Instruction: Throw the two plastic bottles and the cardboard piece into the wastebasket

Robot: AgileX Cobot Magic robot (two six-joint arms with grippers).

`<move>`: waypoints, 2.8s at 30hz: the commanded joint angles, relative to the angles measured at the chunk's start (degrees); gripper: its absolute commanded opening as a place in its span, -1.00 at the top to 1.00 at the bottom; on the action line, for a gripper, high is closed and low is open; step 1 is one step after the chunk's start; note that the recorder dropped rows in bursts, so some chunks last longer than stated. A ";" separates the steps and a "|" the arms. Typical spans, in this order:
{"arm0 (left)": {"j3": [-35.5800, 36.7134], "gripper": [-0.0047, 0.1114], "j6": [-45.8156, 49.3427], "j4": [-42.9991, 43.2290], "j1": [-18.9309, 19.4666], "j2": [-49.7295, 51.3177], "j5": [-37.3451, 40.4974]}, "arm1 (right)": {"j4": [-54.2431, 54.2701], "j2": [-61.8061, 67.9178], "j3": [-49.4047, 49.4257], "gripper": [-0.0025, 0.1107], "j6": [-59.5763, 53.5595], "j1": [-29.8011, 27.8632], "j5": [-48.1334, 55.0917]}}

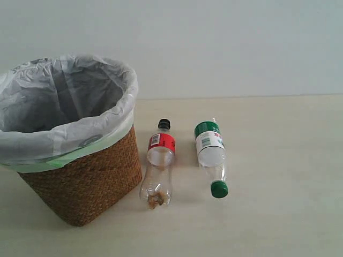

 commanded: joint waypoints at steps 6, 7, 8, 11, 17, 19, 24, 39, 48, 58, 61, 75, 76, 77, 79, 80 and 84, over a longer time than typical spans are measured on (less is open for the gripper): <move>0.23 0.85 -0.29 0.17 0.04 -0.19 -0.07 | 1.73 4.69 1.22 0.96 2.94 3.31 -4.84; 0.23 0.85 -0.29 0.17 0.04 -0.19 -0.07 | 3.35 6.14 0.91 0.96 2.94 5.85 -6.59; 0.23 0.85 -0.29 0.17 0.04 -0.19 -0.07 | 5.46 7.61 0.01 0.96 2.94 8.53 -8.11; 0.23 0.85 -0.29 0.17 0.04 -0.19 -0.07 | 14.10 12.17 -7.71 0.96 -1.18 17.91 -9.10; 0.23 0.85 -0.29 0.17 0.04 -0.19 -0.07 | 42.69 22.20 -43.26 -0.53 -11.42 38.79 -3.72; 0.23 0.85 -0.29 0.17 0.04 -0.19 -0.07 | 40.27 23.88 -48.61 -0.72 -7.08 39.53 -0.53; 0.23 0.85 -0.29 0.17 0.04 -0.19 -0.07 | 2.19 24.55 -49.76 0.35 8.04 39.31 15.74; 0.23 0.85 -0.29 0.17 0.04 -0.19 -0.07 | -9.86 33.98 -49.76 -0.23 13.52 39.31 20.99; 0.23 0.85 -0.29 0.17 0.04 -0.19 -0.07 | -3.30 47.67 -49.76 -0.23 12.55 33.80 20.99; 0.23 0.85 -0.29 0.17 0.04 -0.19 -0.07 | -0.08 54.65 -49.76 -0.23 11.17 33.19 20.99; 0.23 0.85 -0.29 0.17 0.04 -0.19 -0.07 | 0.84 55.58 -49.76 -0.23 10.71 33.19 20.22; 0.23 0.85 -0.29 0.17 0.04 -0.19 -0.07 | 2.18 59.18 -49.76 -0.21 9.77 33.19 16.56; 0.23 0.85 -0.29 0.17 0.04 -0.19 -0.07 | 2.18 59.18 -49.76 -0.11 9.77 33.19 16.56; 0.23 0.85 -0.29 0.17 0.04 -0.19 -0.07 | 2.18 59.18 -49.76 0.06 9.77 33.19 16.43; 0.23 0.85 -0.29 0.17 0.04 -0.19 -0.07 | 2.06 59.18 -49.76 0.56 9.60 33.19 16.43; 0.23 0.85 -0.29 0.17 0.04 -0.19 -0.07 | 1.89 59.18 -49.76 0.80 9.29 33.19 16.55; 0.23 0.85 -0.29 0.17 0.04 -0.19 -0.07 | 0.31 58.90 -49.76 0.94 8.87 33.19 17.97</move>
